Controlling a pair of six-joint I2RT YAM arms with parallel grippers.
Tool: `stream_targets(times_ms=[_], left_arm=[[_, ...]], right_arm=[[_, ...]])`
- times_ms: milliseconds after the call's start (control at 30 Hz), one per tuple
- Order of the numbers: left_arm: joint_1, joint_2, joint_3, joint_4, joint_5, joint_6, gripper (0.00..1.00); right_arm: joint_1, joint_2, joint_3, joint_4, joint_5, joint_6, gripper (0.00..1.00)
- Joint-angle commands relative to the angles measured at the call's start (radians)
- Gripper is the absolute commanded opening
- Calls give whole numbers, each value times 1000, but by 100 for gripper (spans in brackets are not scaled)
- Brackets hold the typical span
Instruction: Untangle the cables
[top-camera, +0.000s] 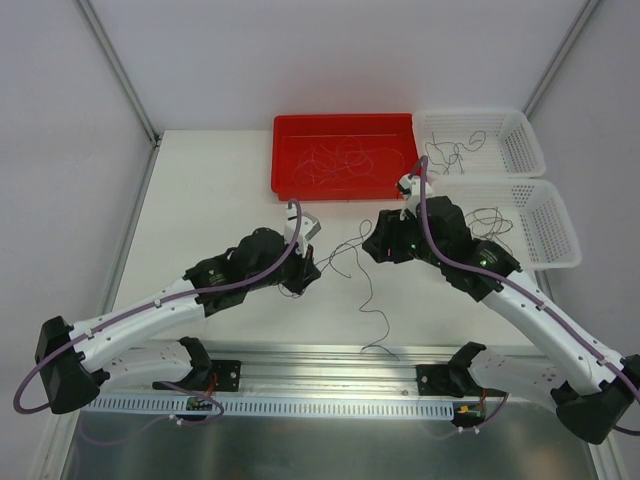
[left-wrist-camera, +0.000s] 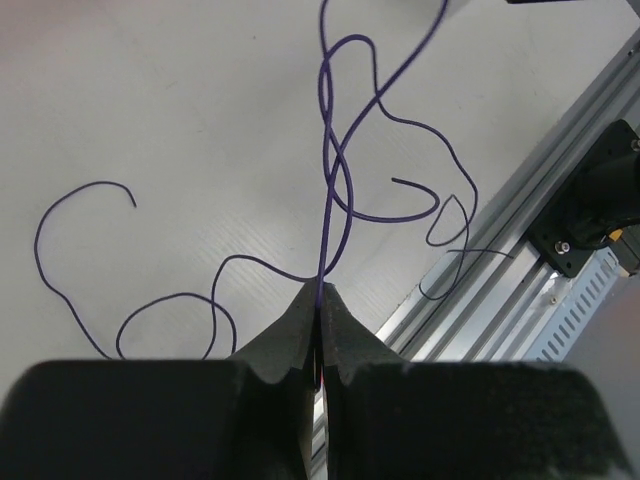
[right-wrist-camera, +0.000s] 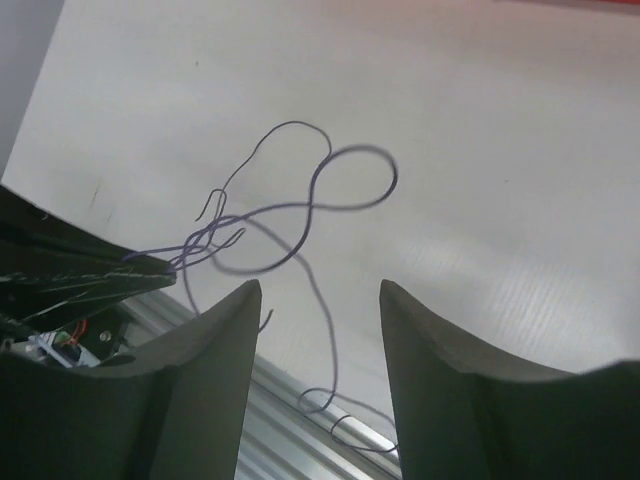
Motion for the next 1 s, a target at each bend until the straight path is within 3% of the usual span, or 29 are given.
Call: stream_targets(times_ms=[0,133,300,767,967], left_arm=[[9,31,46,-16,-16,-39,0],[9,47,77,-33,-23,-49,0],[9,47,89,-56,-40,-62,0],[9,14,92,-75,-42,-64,0],[9,13,97,-85,-59,-64,0]], right_arm=[[7,-37,-47,118,-118,45,56],[10,-96,-145,230,-170,56,58],[8,-159,-237,253,-183,11,63],[7,100,-340,313,-95,-34,68],[25,49,-369,377,-126,-15,66]])
